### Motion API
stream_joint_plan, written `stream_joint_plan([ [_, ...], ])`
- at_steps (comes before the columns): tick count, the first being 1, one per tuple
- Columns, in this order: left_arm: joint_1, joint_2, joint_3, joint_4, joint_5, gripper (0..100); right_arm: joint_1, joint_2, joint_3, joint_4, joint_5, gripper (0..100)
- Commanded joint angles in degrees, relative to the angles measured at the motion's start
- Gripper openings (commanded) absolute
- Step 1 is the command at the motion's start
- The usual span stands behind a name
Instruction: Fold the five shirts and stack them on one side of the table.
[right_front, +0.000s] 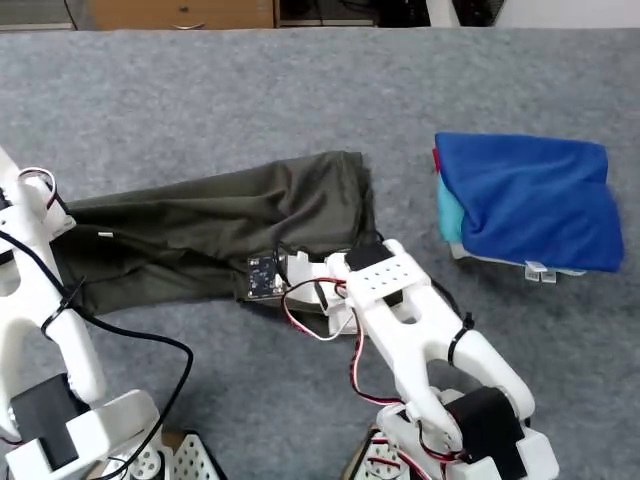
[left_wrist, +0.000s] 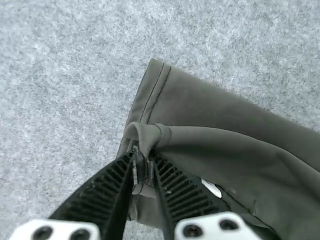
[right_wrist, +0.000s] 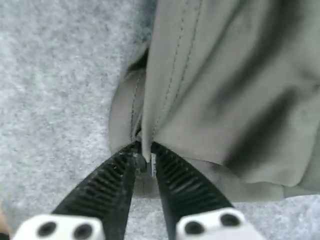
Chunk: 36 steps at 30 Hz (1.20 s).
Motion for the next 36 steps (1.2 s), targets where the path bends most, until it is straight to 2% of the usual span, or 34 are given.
stream_joint_plan([
  [1,-0.2,-1.8,-1.1,0.3,0.1,2,3.4,-0.6,-4.5,-0.4,-1.1,0.2],
  [8,-0.3,-2.2,-1.1,0.3,0.4,2,7.9,-0.6,-13.8,4.1,-2.3,0.2],
  [13,-5.0,-2.6,-3.2,0.3,6.5,2,7.9,-5.0,-26.9,5.9,-12.1,0.2],
  [15,-5.5,-3.4,-5.5,0.4,6.7,2,7.9,-7.6,-32.9,6.0,-15.3,0.2],
  [19,-3.7,-7.3,-13.8,4.4,6.6,2,8.3,-10.7,-45.1,5.6,-19.8,0.2],
  [25,-3.4,-12.3,-24.2,5.5,6.6,2,14.6,-10.8,-64.1,1.8,-27.1,0.2],
  [36,-3.5,-22.6,-44.4,5.5,6.6,2,22.0,-10.8,-93.4,-1.1,-27.9,0.2],
])
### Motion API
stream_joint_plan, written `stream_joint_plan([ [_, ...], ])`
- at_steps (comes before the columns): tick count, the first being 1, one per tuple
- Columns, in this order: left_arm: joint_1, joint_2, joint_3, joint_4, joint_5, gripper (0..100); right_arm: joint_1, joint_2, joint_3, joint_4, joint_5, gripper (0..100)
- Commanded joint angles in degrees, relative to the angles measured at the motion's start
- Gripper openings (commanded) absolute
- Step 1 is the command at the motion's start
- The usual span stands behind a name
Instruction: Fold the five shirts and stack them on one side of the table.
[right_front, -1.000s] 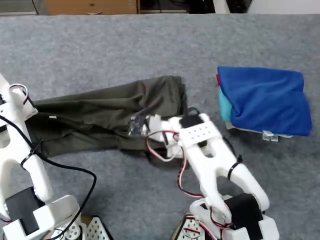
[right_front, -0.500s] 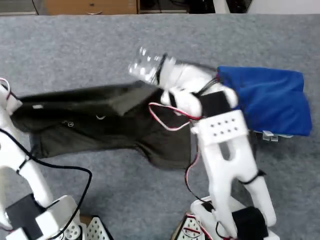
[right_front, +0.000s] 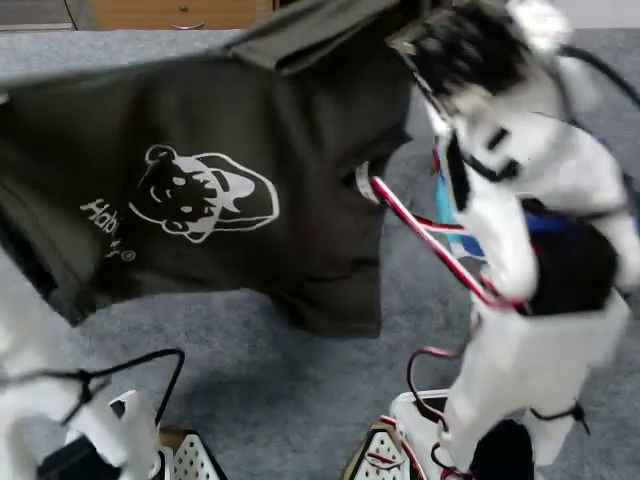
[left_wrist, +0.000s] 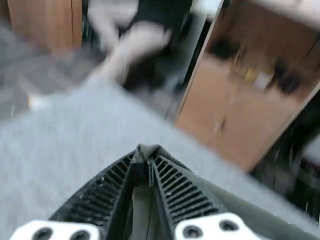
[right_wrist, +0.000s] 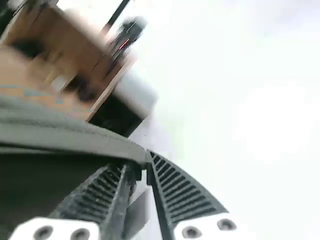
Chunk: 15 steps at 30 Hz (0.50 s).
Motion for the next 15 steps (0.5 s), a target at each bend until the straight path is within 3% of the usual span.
stream_joint_plan([
  [1,-0.1,-4.1,-8.1,0.4,0.4,2,2.3,-2.2,-11.0,-1.4,-0.4,0.2],
  [9,0.0,-12.9,-20.3,4.7,-2.0,2,2.2,-2.4,-25.3,-1.4,-0.3,0.2],
  [15,-0.4,-18.9,-22.5,4.7,-5.2,2,2.4,-2.4,-32.5,-0.5,0.3,0.2],
])
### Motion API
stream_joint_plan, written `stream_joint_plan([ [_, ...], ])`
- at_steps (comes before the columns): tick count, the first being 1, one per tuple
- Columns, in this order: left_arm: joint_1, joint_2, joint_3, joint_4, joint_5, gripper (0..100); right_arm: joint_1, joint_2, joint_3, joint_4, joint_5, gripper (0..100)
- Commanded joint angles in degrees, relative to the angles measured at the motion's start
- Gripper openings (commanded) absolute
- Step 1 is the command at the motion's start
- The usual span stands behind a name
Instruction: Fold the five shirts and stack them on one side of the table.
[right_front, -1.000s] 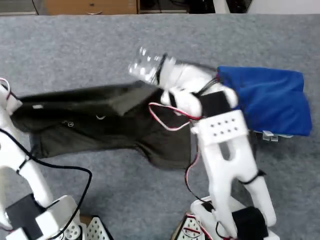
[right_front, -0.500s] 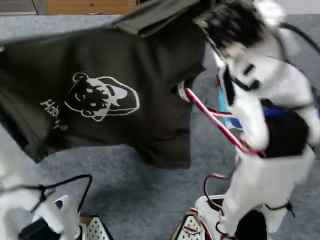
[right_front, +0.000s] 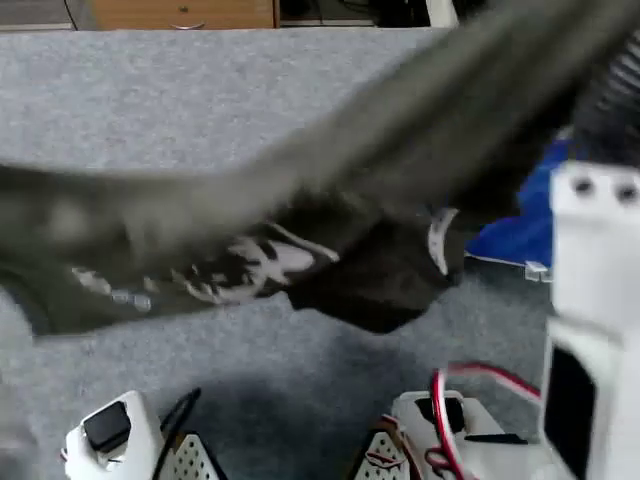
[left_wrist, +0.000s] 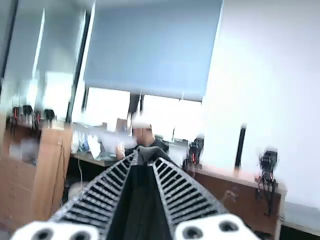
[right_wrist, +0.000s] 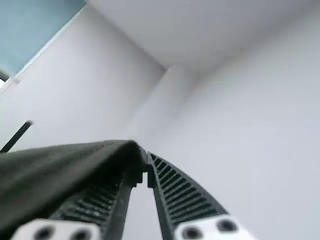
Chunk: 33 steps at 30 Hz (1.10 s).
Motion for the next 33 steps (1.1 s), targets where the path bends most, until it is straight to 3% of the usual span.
stream_joint_plan([
  [1,-0.3,-2.3,0.0,0.2,-2.5,2,1.0,0.6,-2.9,0.2,1.2,0.2],
  [8,-0.3,-6.7,8.6,0.1,-3.1,2,0.7,0.9,1.7,5.1,3.3,0.2],
  [14,0.2,-6.4,25.3,-2.2,-2.7,2,-2.6,1.0,24.6,0.4,6.9,0.2],
  [17,0.3,-4.0,41.5,-13.7,-1.6,2,-4.3,1.1,39.7,-10.4,8.3,0.2],
  [21,0.2,0.8,61.1,-36.6,1.3,2,-7.1,5.4,57.4,-30.4,8.4,0.2],
  [26,3.8,9.1,69.1,-59.9,1.1,2,-8.2,18.1,61.8,-46.6,7.2,0.2],
  [30,6.8,19.6,68.0,-70.2,1.0,2,-8.2,29.6,53.8,-49.7,1.1,0.2],
  [33,6.8,26.0,64.0,-69.5,1.0,2,-8.0,36.9,45.1,-46.5,-2.9,0.2],
])
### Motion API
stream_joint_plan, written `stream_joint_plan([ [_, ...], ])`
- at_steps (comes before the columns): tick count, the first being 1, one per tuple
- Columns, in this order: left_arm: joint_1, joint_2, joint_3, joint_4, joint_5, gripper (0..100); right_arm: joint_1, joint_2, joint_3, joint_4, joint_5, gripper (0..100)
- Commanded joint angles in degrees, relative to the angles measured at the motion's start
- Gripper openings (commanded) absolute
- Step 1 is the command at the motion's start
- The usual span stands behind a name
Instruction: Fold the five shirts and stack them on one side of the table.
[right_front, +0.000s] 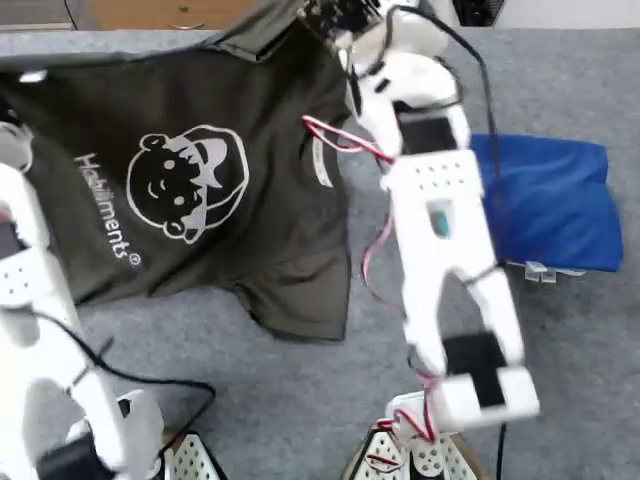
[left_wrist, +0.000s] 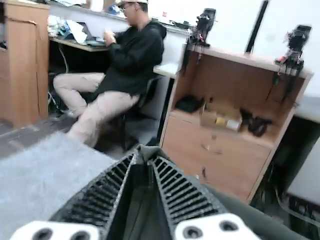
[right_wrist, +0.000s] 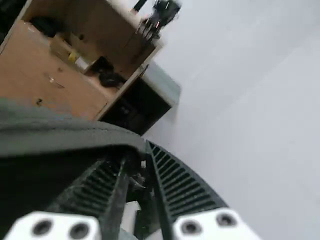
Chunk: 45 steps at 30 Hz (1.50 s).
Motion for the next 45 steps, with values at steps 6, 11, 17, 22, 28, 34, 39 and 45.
stream_joint_plan([
  [6,0.4,6.6,-8.8,5.4,0.3,2,0.3,11.5,-27.8,23.5,-5.4,0.2],
  [11,0.4,6.7,-7.9,9.8,0.3,2,-0.6,12.0,-36.8,44.7,-3.3,0.3],
  [17,0.1,6.6,-8.4,18.6,0.3,2,-4.4,11.9,-43.0,62.7,4.1,0.2],
  [22,-1.0,10.2,-9.4,8.7,0.3,2,-7.1,11.9,-47.3,73.8,5.5,0.2],
  [28,-1.6,20.4,-15.6,4.7,0.3,2,-8.7,12.0,-46.9,81.3,5.2,0.2],
  [34,-1.4,21.0,-16.3,27.7,0.1,2,-6.0,11.9,-43.4,84.0,4.1,0.2],
  [39,-1.6,21.3,-15.6,41.1,-4.3,2,-6.1,9.5,-35.5,83.3,5.4,0.2],
  [45,-1.7,21.1,-14.1,25.8,-4.1,2,-2.2,8.2,-29.8,66.8,0.5,0.2],
])
